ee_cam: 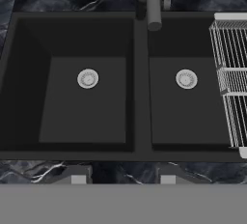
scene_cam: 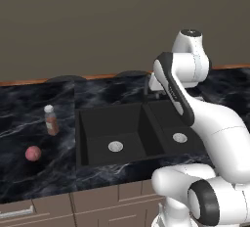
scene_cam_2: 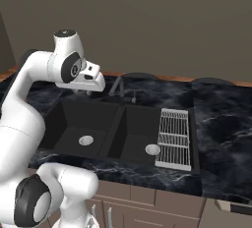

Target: Turn on the sink faucet. Then move the onion from the counter to the sink. Turn off the sink. Move the vegetable from the sink to the pot next to the stove. Finally move the pot to the rear right burner.

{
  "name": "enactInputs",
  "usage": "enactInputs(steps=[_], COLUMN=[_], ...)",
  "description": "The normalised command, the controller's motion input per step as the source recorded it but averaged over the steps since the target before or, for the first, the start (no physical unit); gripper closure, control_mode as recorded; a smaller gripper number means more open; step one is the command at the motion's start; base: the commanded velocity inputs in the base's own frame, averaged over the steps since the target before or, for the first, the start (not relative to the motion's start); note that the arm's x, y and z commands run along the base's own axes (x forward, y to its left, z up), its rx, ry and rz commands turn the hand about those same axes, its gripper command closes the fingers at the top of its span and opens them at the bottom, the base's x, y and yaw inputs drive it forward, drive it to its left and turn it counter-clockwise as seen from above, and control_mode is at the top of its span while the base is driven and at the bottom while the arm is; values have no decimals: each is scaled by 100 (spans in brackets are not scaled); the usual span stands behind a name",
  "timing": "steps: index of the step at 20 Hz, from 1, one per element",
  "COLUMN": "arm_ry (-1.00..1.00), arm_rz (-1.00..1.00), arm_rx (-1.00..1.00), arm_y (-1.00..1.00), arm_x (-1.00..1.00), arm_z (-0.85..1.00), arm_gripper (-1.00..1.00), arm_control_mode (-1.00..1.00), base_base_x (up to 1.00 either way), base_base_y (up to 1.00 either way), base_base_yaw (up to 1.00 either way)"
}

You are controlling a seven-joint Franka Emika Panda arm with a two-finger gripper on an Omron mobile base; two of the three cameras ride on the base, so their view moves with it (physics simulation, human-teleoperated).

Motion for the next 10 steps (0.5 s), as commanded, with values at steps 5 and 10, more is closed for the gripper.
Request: enactInputs(steps=[5,10], arm_ry=[0,0], arm_rz=[0,0], arm_rx=[0,0], arm_y=[-10,0], arm_x=[0,0], arm_z=[0,0], arm_gripper=[-100,-100], arm_control_mode=[100,100], base_base_x=[0,0], base_base_y=[-6,-30], base_base_yaw=[0,0])
